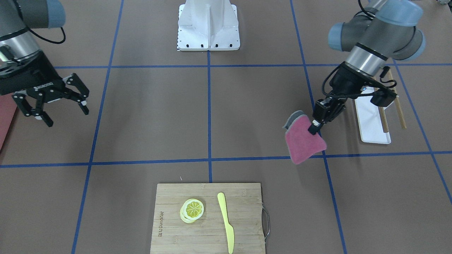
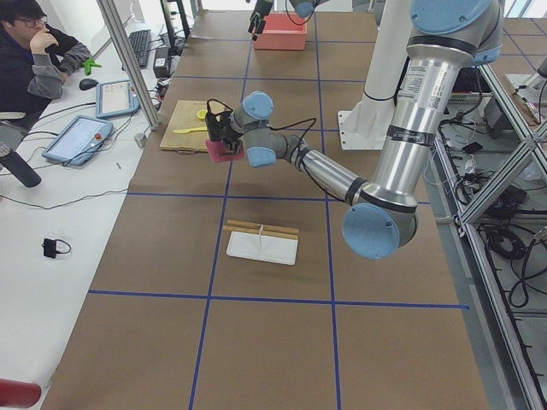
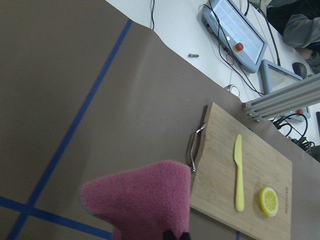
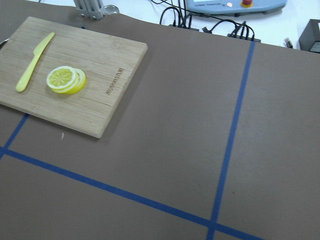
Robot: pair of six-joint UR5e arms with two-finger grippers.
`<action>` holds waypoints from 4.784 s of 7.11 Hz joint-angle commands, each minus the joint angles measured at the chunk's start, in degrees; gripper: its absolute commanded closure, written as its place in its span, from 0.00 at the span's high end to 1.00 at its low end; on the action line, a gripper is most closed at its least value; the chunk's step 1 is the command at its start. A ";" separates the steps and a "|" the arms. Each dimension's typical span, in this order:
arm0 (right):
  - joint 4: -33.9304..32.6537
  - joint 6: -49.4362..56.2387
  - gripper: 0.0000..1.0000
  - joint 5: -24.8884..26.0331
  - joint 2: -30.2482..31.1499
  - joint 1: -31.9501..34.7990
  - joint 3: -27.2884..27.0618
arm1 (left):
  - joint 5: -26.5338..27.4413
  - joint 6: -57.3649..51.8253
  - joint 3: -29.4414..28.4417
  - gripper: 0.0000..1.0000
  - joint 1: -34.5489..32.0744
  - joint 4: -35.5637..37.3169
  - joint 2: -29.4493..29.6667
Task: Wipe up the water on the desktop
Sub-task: 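Carry the sponge toward the cutting board while the right arm reaches in, then pass the sponge from the left gripper into the right gripper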
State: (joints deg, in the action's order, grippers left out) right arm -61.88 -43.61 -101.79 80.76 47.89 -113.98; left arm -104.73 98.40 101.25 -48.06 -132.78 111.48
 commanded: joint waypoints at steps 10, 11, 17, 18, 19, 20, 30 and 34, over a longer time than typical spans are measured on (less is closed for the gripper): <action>-0.70 8.45 0.86 42.73 -11.94 -30.40 4.99 | 15.48 19.02 0.00 0.00 15.07 11.14 20.53; -0.70 8.46 0.86 42.73 -12.81 -30.40 5.60 | 16.92 19.02 0.00 0.00 16.49 11.05 20.88; -0.70 9.77 0.44 42.81 -13.53 -29.87 6.05 | 16.84 19.02 0.27 0.00 17.91 11.05 20.88; -0.70 9.77 0.33 42.81 -13.53 -29.70 6.05 | 16.84 18.93 0.35 0.00 17.91 11.05 20.80; -0.70 9.77 0.24 42.81 -13.53 -29.70 6.05 | 16.84 18.67 0.35 0.00 17.91 11.05 20.71; -0.70 9.77 0.13 42.81 -13.61 -29.70 6.05 | 16.84 18.50 0.27 0.00 17.91 11.05 20.71; 0.00 8.19 0.00 42.11 -13.70 -25.32 3.33 | 15.36 -12.19 3.69 0.99 12.57 11.75 9.66; -0.26 6.10 0.00 34.67 -13.09 -17.33 3.24 | -13.06 -48.02 7.56 0.99 -9.89 24.65 -1.93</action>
State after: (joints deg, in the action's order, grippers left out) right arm -62.06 -36.13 -63.76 67.26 27.89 -110.71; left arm -109.55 62.91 107.97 -50.46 -111.37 113.69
